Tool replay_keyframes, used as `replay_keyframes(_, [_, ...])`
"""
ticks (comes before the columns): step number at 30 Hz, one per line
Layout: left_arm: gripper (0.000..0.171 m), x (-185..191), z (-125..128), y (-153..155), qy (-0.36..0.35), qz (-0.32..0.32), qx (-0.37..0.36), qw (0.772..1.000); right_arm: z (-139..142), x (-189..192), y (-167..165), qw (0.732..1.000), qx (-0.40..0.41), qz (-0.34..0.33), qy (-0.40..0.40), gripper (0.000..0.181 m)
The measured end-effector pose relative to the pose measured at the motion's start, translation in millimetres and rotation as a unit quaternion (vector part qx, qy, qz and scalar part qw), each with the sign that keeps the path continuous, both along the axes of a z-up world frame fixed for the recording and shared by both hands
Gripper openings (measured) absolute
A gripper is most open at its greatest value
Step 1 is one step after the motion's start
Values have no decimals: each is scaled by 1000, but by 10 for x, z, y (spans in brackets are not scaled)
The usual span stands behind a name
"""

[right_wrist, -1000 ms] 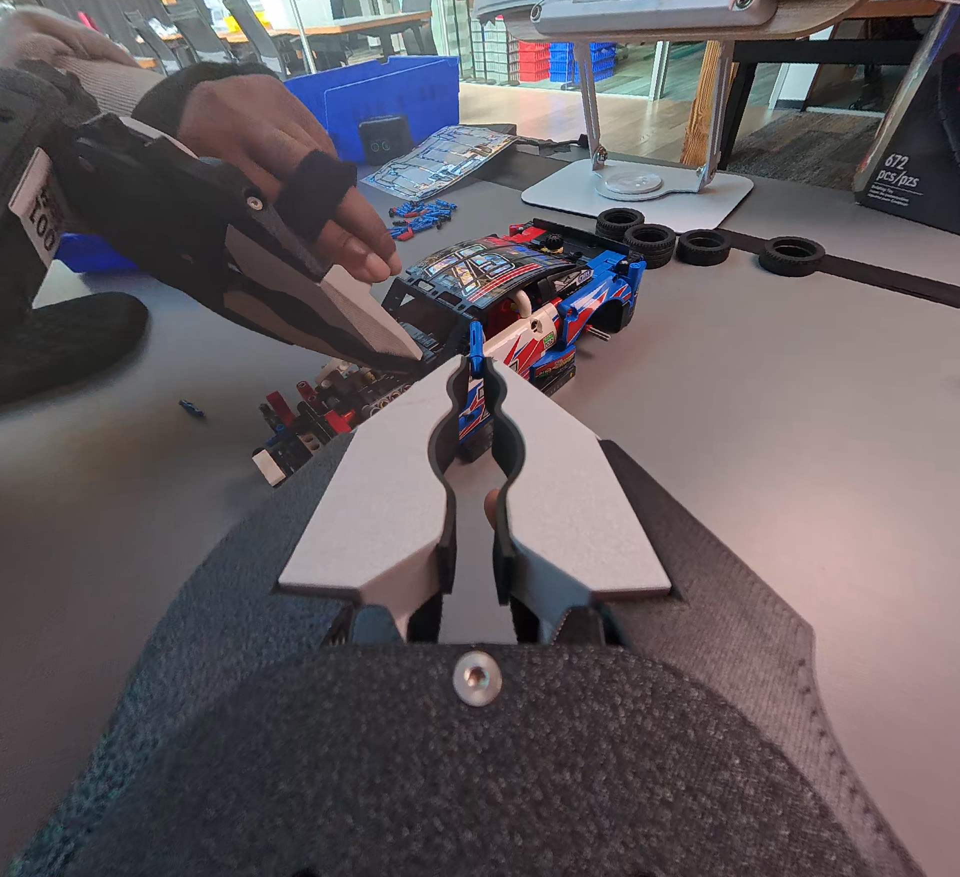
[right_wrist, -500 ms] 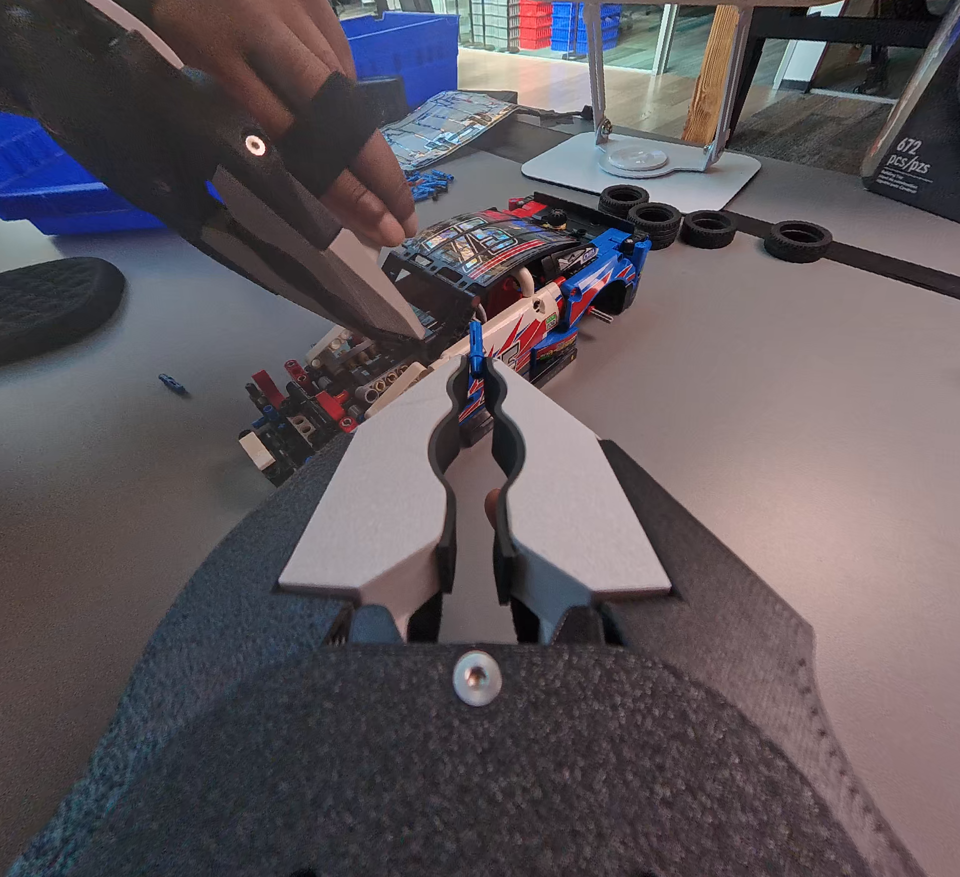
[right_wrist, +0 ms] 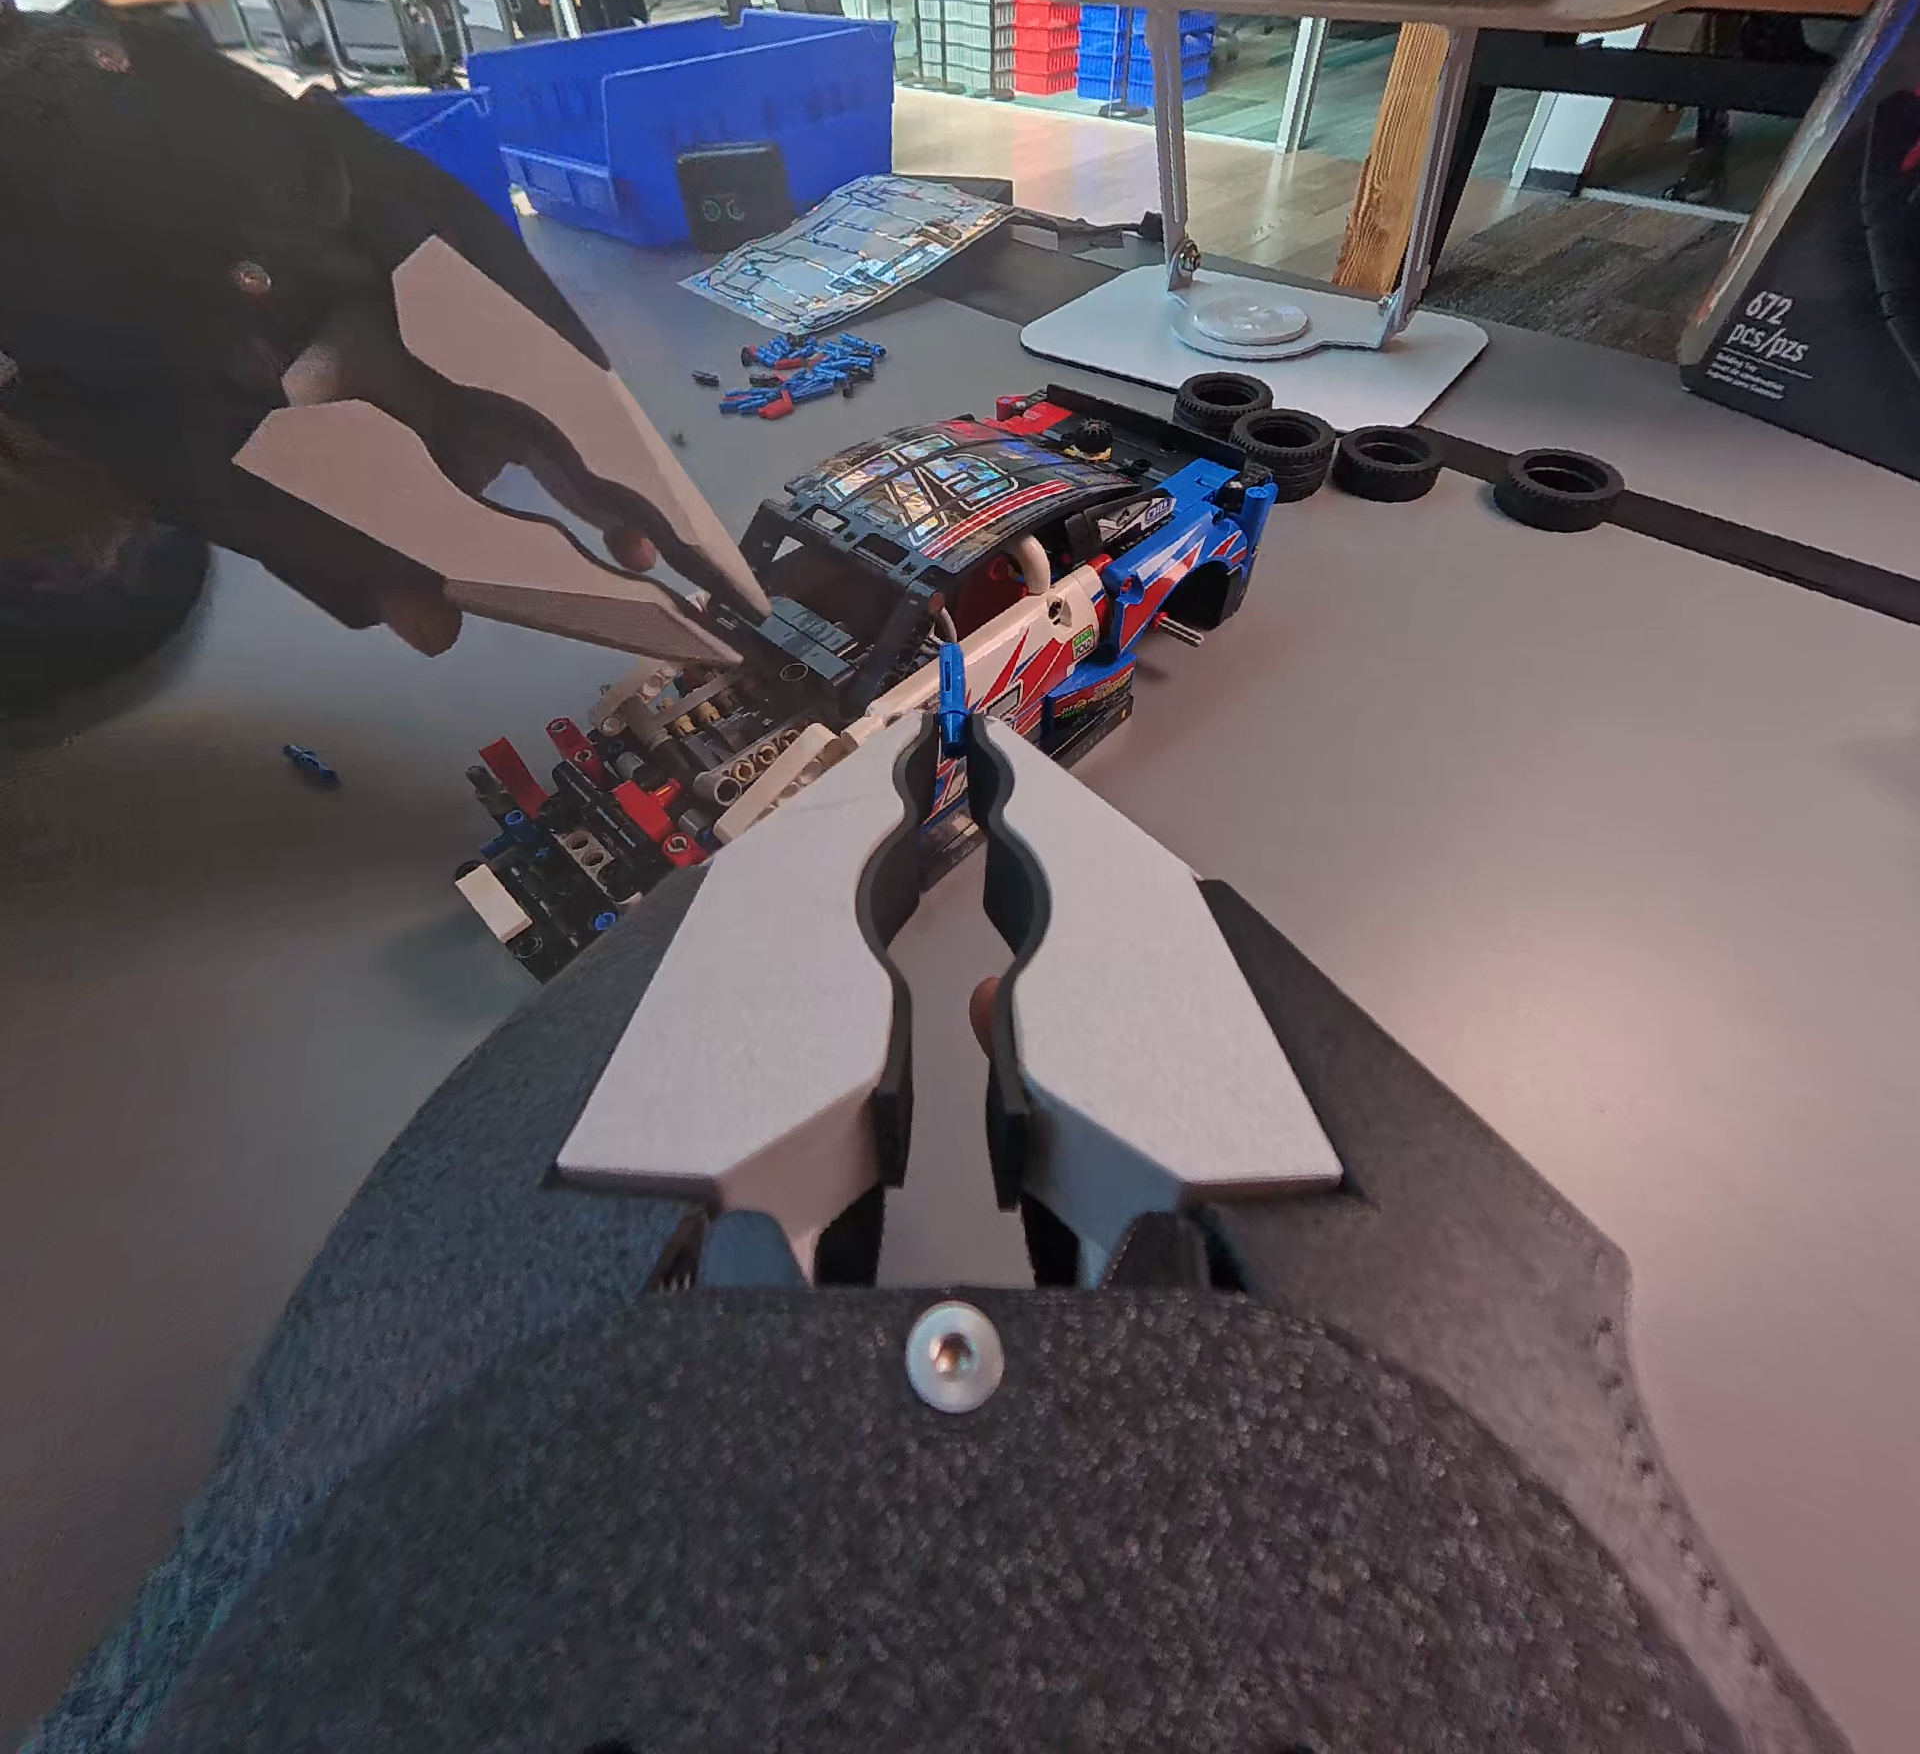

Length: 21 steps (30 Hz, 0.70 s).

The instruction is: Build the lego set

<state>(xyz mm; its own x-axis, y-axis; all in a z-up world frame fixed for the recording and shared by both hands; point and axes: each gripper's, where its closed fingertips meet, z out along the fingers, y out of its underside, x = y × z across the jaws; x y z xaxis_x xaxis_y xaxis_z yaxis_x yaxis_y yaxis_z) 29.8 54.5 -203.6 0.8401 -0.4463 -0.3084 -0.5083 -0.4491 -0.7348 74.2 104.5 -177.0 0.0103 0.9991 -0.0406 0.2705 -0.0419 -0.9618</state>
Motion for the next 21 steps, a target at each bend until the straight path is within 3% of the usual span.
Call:
replay_keyframes(4, [6, 84, -70, -55, -108, 87, -4, 990, -34, 0, 34, 1000, -18, -12, -10, 2])
replay_keyframes(10, [15, 77, -138, 72, -117, 166, -11, 979, -191, -24, -26, 998, -26, -8, -53, 2])
replay_keyframes(16, [12, 35, -196, 160, -70, 197, -14, 978, -164, -3, -16, 998, -27, -12, -49, 2])
replay_keyframes(21, [4, -121, -215, 93, 3, 162, -35, 986, -149, 12, -4, 998, -33, -13, -45, 2])
